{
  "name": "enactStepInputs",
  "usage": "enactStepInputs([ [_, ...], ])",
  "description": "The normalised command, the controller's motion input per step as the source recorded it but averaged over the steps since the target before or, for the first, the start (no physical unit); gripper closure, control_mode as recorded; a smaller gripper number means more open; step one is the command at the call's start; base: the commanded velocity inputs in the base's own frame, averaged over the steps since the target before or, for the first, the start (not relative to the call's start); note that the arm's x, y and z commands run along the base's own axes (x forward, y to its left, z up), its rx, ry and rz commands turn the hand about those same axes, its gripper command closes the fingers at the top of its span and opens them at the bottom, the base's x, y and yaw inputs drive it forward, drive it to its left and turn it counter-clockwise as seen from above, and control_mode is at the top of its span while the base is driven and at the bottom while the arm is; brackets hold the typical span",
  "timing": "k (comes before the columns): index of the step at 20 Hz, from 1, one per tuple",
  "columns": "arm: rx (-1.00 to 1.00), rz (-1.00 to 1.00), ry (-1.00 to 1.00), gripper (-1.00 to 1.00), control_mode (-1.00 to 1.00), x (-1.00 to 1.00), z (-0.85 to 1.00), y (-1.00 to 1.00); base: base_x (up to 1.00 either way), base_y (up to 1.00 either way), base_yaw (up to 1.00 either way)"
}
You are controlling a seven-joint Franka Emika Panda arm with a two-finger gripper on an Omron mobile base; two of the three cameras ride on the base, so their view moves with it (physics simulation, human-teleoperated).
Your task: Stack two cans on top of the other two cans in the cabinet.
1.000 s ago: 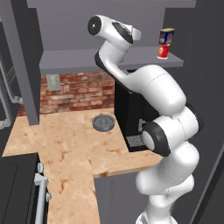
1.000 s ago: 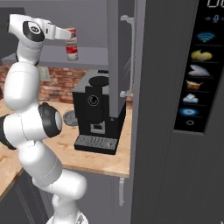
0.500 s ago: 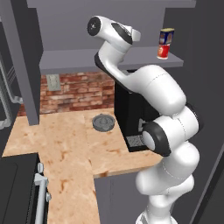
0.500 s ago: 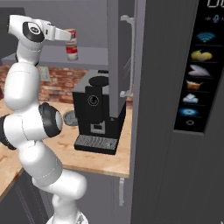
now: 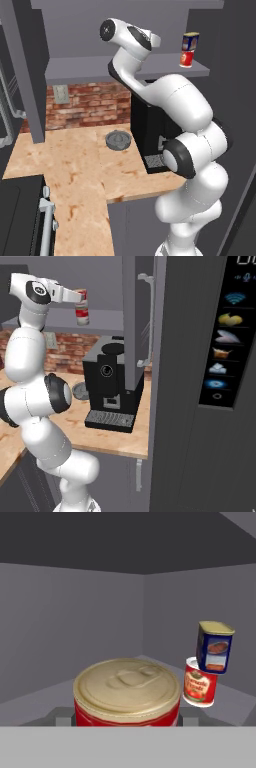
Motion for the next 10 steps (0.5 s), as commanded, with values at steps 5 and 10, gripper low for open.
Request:
enactStepInputs([
  [5, 0.0, 0.0, 0.0, 1.0, -1.0, 0.13, 0.0, 0.0, 0.0, 0.0, 0.0],
  [10, 0.0, 0.0, 0.0, 1.0, -1.0, 0.18, 0.0, 0.0, 0.0, 0.0, 0.0],
])
